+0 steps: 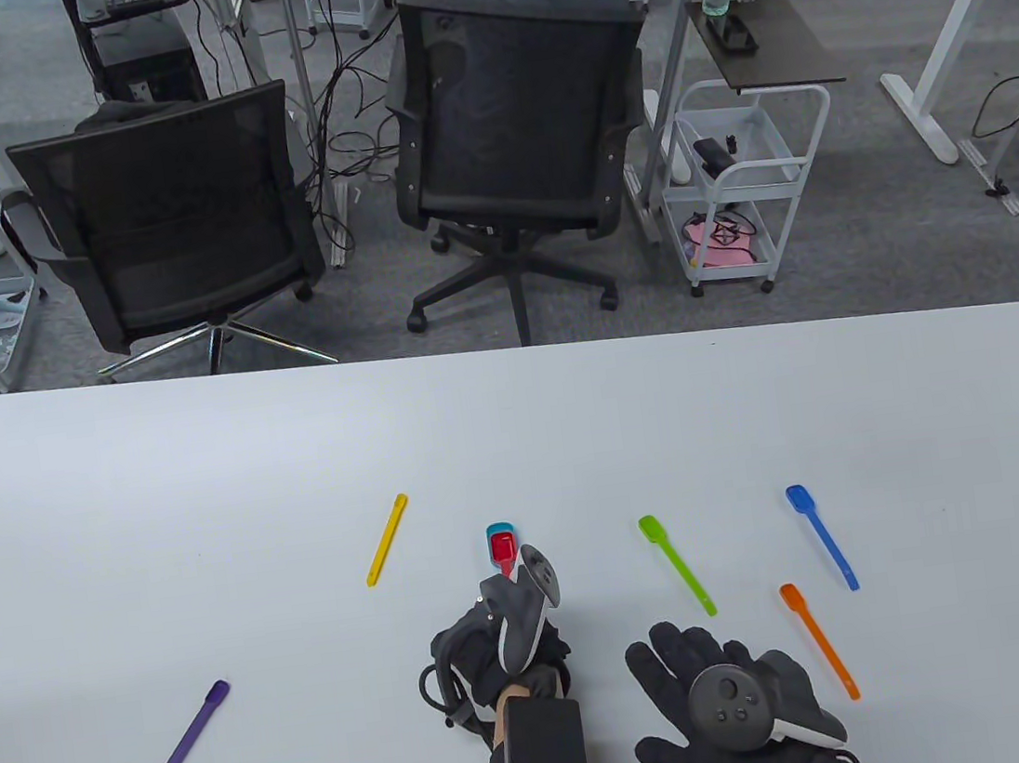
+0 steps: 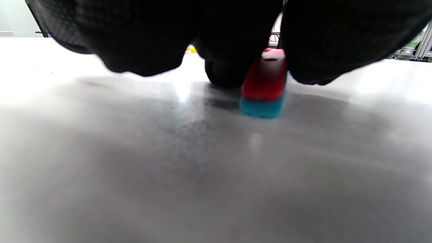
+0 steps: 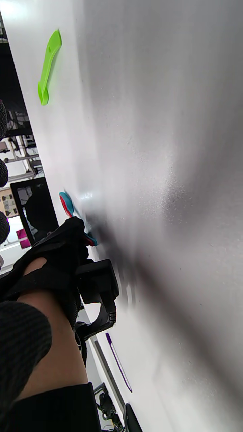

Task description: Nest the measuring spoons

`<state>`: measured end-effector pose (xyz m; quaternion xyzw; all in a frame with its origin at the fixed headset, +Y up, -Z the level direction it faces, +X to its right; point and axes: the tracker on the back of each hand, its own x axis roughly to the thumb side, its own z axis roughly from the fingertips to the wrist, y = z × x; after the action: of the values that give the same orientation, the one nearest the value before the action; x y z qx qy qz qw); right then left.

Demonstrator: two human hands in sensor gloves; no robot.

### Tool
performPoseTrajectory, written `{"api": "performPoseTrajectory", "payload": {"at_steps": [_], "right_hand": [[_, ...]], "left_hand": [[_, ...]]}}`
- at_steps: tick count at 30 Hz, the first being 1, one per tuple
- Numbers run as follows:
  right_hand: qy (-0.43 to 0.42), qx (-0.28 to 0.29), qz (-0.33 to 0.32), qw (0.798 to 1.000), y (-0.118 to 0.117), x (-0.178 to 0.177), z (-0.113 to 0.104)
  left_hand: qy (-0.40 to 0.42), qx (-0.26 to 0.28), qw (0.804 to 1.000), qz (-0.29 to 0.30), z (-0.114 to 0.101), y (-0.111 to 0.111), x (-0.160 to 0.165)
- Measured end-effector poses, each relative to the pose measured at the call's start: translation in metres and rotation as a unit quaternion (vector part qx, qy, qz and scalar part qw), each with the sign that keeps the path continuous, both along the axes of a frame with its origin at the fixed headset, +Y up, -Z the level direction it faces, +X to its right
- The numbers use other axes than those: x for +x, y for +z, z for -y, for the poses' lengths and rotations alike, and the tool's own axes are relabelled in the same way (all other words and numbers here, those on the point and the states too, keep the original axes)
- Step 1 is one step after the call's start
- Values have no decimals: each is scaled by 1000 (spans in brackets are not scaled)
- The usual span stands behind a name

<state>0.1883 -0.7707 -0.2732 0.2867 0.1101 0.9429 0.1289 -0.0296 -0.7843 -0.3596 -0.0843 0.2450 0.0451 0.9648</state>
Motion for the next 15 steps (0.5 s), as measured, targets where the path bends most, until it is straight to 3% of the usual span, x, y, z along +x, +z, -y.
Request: {"api": "performPoseTrajectory", "payload": {"at_steps": [15], "right_hand": [[1,1,2,1000,2,1,-1]], "left_hand": [[13,18,1000,16,-10,12,-11]]}}
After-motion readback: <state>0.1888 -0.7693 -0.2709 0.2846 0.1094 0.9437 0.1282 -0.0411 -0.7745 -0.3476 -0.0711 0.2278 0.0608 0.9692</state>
